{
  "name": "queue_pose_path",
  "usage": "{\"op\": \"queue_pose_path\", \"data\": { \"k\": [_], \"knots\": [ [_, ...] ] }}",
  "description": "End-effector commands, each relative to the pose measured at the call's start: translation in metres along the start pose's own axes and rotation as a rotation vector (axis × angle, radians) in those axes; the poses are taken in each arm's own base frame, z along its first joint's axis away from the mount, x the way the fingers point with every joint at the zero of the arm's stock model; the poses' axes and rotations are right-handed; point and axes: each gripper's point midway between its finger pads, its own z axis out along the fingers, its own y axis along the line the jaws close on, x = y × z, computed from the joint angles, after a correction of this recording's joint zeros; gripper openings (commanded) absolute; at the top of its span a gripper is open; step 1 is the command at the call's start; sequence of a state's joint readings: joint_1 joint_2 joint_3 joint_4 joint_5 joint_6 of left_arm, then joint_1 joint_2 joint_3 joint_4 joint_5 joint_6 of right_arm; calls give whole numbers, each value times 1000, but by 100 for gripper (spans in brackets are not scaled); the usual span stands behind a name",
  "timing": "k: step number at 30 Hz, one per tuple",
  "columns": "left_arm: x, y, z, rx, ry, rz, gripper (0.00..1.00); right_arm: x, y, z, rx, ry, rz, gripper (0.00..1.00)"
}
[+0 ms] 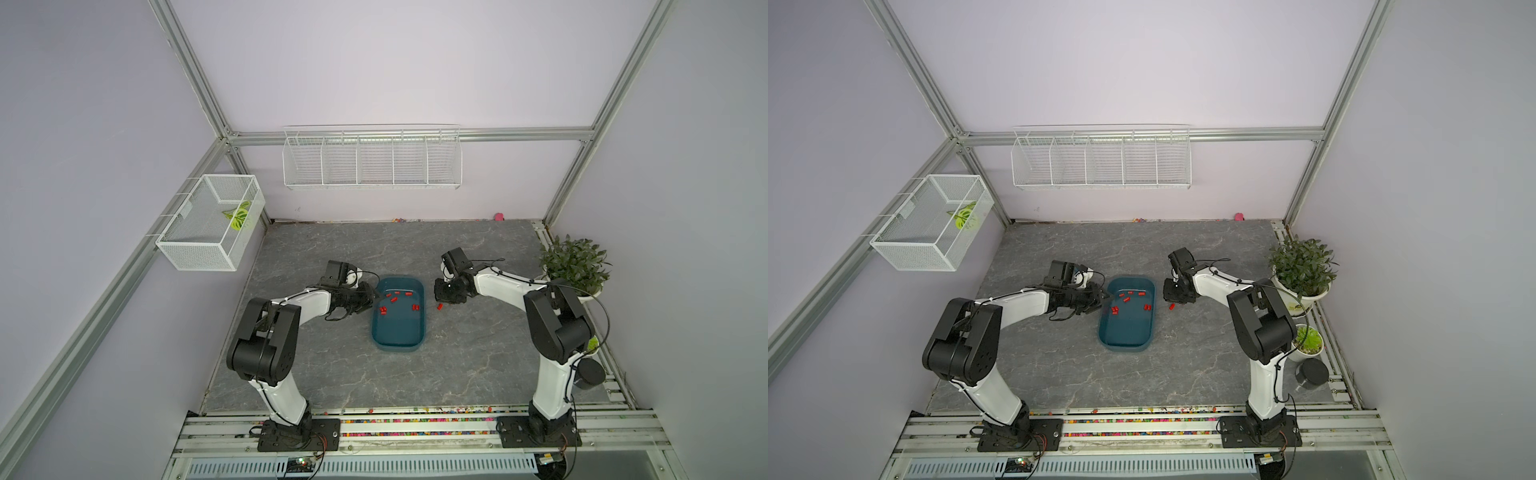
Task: Take the screw protection sleeves out of the storage box
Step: Place the screw protection sleeve at the center of the board.
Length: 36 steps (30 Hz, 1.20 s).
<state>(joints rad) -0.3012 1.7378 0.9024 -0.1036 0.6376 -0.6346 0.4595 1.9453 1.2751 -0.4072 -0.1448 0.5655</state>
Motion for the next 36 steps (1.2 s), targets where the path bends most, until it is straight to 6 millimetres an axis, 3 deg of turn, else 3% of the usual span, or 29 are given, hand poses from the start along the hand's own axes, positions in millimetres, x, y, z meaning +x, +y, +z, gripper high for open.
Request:
{"op": "queue_pose_path", "data": {
  "k": [1,23,27,36],
  "knots": [
    [-4,-3,1,16,2,2,42,2,-3,3,6,26,25,18],
    [-3,-2,1,20,7,-2,42,-2,-1,-8,-3,-9,17,28],
    [-4,-3,1,24,5,3,42,-5,10,-21,-11,-66,-42,31],
    [-4,-7,-2,39,-5,14,42,-6,54,-56,26,-192,-262,34]
  ]
}}
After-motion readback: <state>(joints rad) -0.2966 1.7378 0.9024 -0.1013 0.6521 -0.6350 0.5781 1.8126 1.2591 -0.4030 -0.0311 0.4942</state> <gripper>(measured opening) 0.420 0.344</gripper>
